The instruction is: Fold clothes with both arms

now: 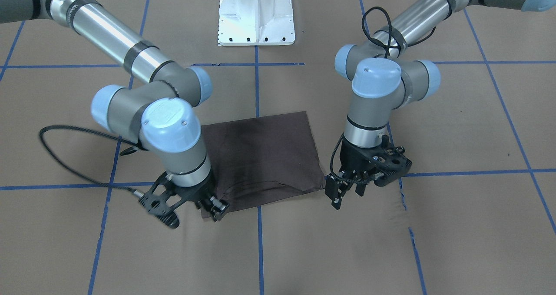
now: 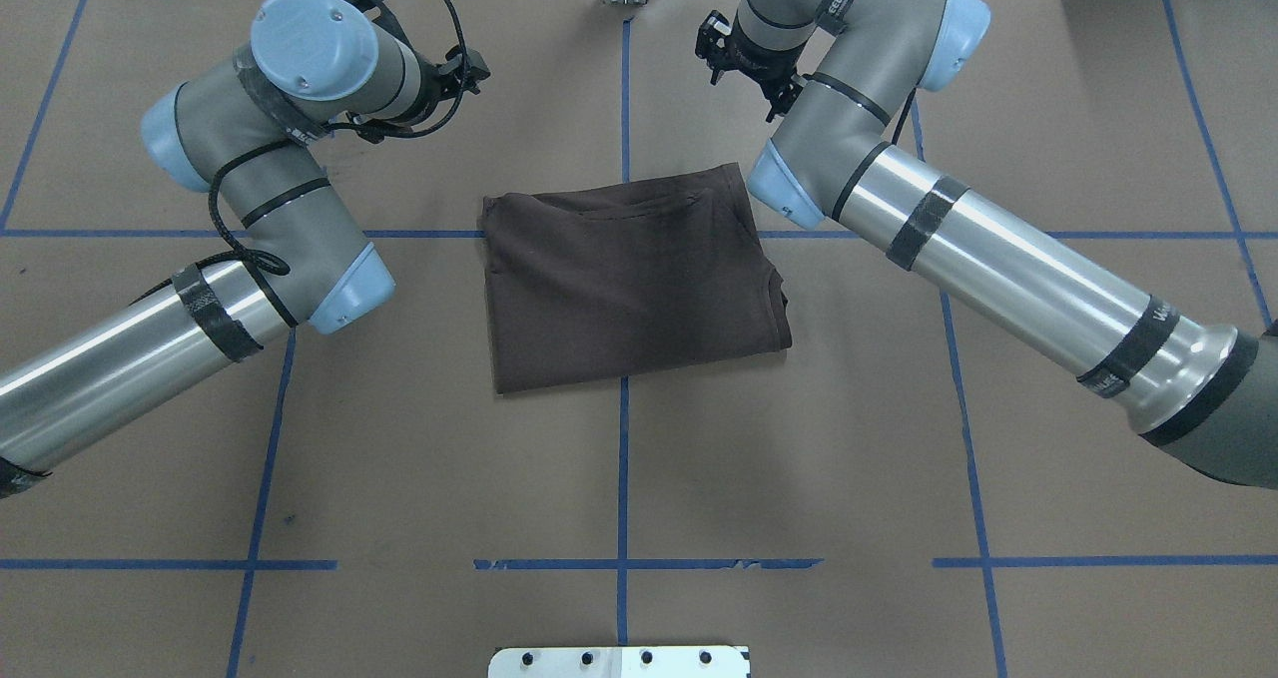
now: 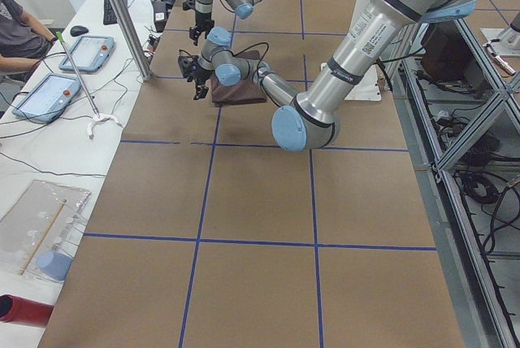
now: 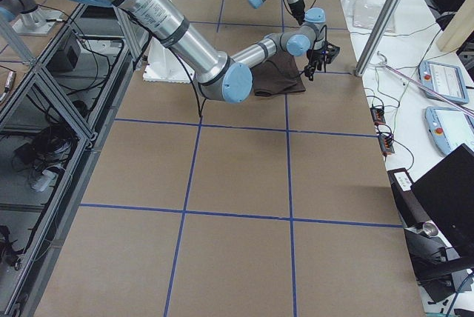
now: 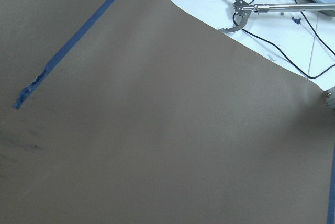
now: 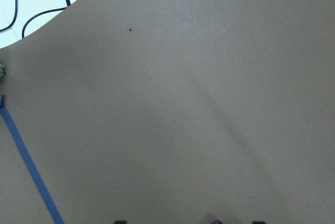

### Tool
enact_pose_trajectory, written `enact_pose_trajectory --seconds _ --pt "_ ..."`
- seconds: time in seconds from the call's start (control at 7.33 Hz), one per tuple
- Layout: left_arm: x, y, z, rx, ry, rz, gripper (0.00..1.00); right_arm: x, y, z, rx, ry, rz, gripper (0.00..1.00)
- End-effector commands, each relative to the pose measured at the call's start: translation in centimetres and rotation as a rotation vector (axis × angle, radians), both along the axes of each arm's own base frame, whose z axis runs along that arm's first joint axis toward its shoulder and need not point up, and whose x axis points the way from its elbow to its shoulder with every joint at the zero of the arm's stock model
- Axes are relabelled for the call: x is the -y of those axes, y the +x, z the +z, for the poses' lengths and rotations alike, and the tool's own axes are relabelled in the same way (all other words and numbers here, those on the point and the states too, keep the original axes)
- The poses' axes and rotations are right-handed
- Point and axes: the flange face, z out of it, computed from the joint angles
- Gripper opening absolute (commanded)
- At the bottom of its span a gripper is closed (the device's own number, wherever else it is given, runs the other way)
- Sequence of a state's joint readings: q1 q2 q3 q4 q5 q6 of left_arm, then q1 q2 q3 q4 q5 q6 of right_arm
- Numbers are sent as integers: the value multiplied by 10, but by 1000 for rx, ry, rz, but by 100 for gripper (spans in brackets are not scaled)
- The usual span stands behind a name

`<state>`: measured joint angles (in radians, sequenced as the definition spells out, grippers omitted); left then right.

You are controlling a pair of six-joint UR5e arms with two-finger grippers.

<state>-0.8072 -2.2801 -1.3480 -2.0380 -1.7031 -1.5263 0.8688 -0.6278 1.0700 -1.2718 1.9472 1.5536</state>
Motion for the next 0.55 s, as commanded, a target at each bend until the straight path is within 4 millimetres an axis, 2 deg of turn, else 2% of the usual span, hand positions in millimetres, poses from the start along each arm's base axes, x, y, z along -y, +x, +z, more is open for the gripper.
enact_pose_trajectory --seconds 0.0,0.14,0.27,0.41 --pt "-11 -37 14 10 52 109 100 25 80 26 2 81 -106 100" --pt "-19 -83 11 13 121 155 100 27 141 68 -21 125 -160 100" --pt "-20 -136 25 13 151 201 100 24 200 107 -84 202 -233 100" --pt "-25 -194 61 55 182 249 100 12 261 151 -164 274 -331 100"
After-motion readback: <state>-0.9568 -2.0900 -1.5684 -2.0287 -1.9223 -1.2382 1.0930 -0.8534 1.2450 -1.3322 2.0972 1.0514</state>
